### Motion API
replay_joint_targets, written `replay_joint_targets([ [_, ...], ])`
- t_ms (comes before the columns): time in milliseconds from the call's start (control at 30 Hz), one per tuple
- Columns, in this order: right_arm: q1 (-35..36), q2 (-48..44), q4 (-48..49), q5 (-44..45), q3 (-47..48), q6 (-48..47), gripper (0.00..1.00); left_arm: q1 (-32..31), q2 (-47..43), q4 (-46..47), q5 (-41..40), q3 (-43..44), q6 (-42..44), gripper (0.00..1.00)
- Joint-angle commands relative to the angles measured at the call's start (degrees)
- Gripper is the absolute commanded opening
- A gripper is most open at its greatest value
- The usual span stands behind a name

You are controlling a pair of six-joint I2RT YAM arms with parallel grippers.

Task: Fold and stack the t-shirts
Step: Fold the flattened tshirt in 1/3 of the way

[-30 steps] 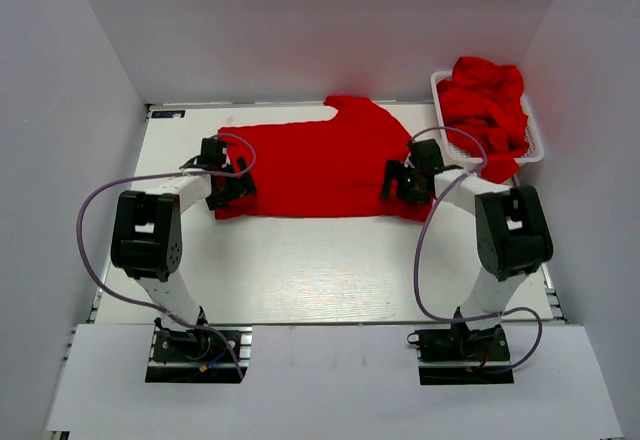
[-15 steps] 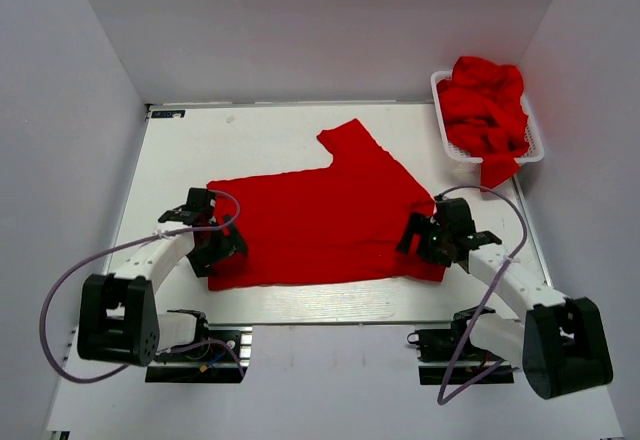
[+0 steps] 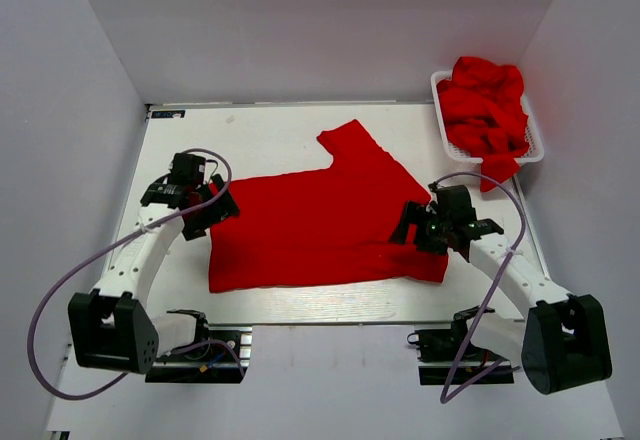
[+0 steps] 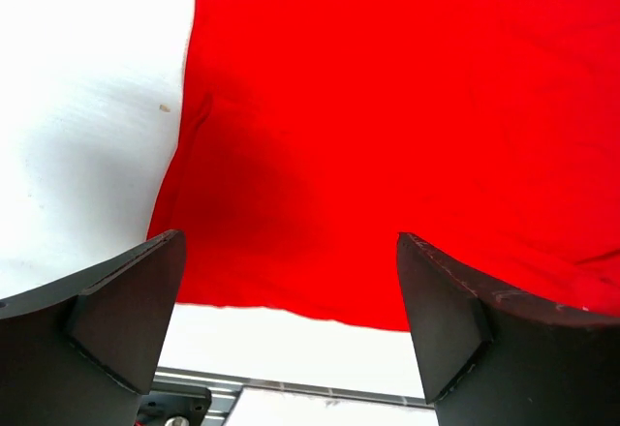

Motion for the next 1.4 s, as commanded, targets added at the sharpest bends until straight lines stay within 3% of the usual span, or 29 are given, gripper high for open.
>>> replay_joint_targets([
  [0, 0.2, 1.6, 2.2, -1.8, 0.9, -1.3, 0.9, -0.2, 2.5, 2.4, -0.4, 0.3, 1.7, 1.0],
  [167, 0.4, 3.9, 4.2, -0.3, 1.0, -1.0, 0.9, -0.2, 4.2, 4.4, -0.4, -1.6, 1.7, 1.0],
  [333, 0.2, 5.9, 5.2, 2.7, 1.4, -1.0, 0.81, -0.2, 4.2, 4.9, -0.4, -2.1, 2.2, 1.0],
  [567, 0.3, 8.1, 6.3, 4.5, 2.1, -0.9, 0.8, -0.2, 4.2, 4.9, -0.4, -2.7, 2.2, 1.0],
  [633, 0.2, 8.0, 6.9, 4.5, 1.9, -0.9, 0.74, -0.2, 4.8, 5.5, -0.4, -2.7, 2.2, 1.0],
  [1367, 0.2, 11.3, 9.1, 1.6, 3.5, -1.5, 0.74, -0.2, 5.8, 6.0, 0.7, -3.8, 2.2, 1.0],
])
